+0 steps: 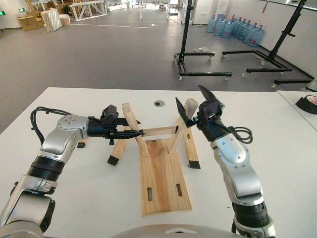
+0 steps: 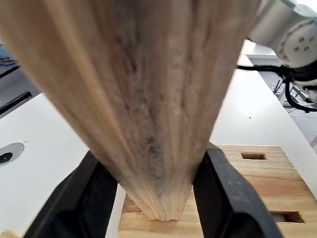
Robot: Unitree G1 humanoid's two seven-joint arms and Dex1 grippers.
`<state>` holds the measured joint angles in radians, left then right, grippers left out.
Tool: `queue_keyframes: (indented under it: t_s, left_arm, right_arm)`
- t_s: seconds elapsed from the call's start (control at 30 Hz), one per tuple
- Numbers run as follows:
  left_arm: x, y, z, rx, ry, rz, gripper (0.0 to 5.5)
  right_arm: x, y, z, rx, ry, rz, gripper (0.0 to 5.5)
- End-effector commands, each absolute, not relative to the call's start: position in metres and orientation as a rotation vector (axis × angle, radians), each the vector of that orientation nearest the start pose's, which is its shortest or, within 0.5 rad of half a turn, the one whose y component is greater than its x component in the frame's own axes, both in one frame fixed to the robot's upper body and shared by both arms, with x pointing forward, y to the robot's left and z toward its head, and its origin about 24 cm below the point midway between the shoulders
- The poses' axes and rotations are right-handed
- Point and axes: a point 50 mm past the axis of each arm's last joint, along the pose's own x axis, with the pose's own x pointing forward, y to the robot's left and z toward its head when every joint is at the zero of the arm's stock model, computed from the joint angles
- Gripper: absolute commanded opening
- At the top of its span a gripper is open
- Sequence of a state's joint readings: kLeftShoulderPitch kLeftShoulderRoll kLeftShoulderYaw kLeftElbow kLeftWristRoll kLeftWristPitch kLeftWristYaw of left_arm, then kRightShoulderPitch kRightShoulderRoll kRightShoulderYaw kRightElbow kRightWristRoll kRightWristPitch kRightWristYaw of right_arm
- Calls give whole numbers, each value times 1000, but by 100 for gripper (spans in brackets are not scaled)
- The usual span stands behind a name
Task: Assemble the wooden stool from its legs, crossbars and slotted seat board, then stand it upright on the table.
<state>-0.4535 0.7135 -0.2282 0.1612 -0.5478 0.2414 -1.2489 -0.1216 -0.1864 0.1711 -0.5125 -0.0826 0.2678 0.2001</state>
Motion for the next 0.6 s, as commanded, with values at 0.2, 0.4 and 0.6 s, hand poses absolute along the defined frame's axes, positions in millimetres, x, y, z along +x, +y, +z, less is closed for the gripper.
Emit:
queue_keyframes:
  t_s: [0.2, 0.4, 0.6]
  left_arm:
    - [263, 184, 72, 270, 541, -1425, 202]
    - [268, 175, 77, 294, 532, -1465, 202]
    - [268, 168, 77, 306, 550, -1514, 202]
  right_arm:
    - [242, -82, 128, -334, -228, 573, 403]
    - [238, -69, 116, -290, -150, 769, 403]
    - [231, -52, 112, -98, -71, 956, 403]
